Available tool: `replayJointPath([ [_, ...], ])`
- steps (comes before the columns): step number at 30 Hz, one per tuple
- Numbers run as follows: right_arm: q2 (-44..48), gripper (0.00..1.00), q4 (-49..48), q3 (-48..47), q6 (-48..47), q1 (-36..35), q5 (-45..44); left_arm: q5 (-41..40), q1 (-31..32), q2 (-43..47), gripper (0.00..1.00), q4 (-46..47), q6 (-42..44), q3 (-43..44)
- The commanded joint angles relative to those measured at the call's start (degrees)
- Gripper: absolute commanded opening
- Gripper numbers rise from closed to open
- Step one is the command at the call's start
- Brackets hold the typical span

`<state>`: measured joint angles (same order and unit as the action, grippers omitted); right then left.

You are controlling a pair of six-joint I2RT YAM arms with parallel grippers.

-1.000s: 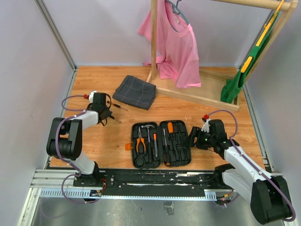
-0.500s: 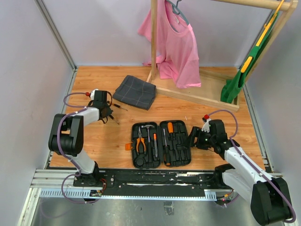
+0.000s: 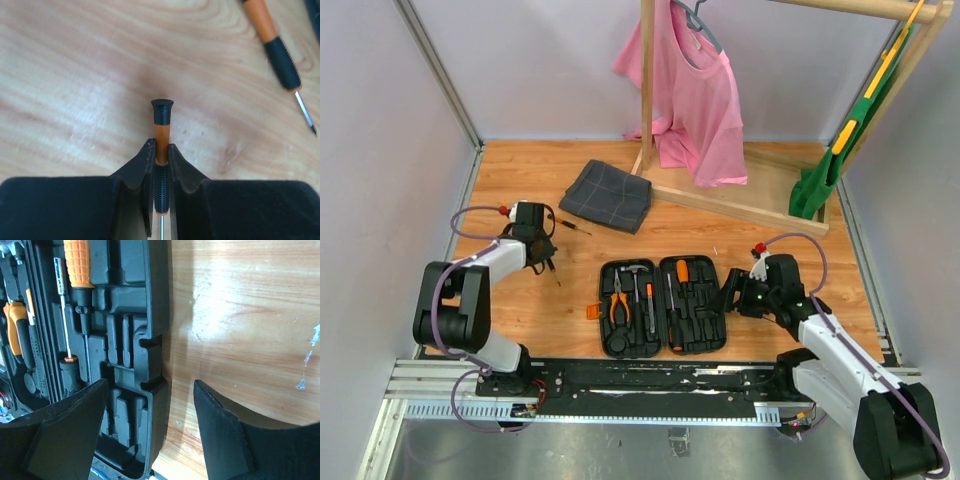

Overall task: Sort the tools into containers
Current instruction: Pick up the screwdriver from the center of the board.

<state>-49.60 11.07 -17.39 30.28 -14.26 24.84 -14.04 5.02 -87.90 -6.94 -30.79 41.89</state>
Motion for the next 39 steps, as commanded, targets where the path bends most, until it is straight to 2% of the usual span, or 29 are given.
replayJointPath([
  [1,2.3,0.70,0.9,0.1,1.1,-0.5,-1.3,0.5,1.6,5.9,0.11,-5.7,2.0,-1.0],
  [7,6.6,0.71,1.4,0.1,1.8,-0.5,-2.6,3.7,6.5,12.6,0.11,-6.4,2.2,-0.9],
  [13,12.6,0.73,1.1,0.0,2.8,-0.4,-4.0,8.3,14.2,19.2,0.10,-4.7,1.6,-1.0],
  [23,16.4,0.74,-8.0,0.8,5.1,-1.3,3.1,10.5,29.5,24.6,0.10,2.1,0.0,0.0],
  [25,16.2,0.74,-11.2,1.6,6.8,-3.7,2.8,10.9,32.0,24.3,0.10,5.4,-0.4,-0.4],
  [32,15.5,0.73,-22.9,3.8,9.7,-20.3,-6.7,10.8,38.3,22.2,0.10,13.8,-2.3,-0.5],
  [39,11.1,0.71,-37.7,5.9,13.7,-26.4,-7.5,11.0,42.6,20.7,0.10,17.7,-3.5,0.0],
])
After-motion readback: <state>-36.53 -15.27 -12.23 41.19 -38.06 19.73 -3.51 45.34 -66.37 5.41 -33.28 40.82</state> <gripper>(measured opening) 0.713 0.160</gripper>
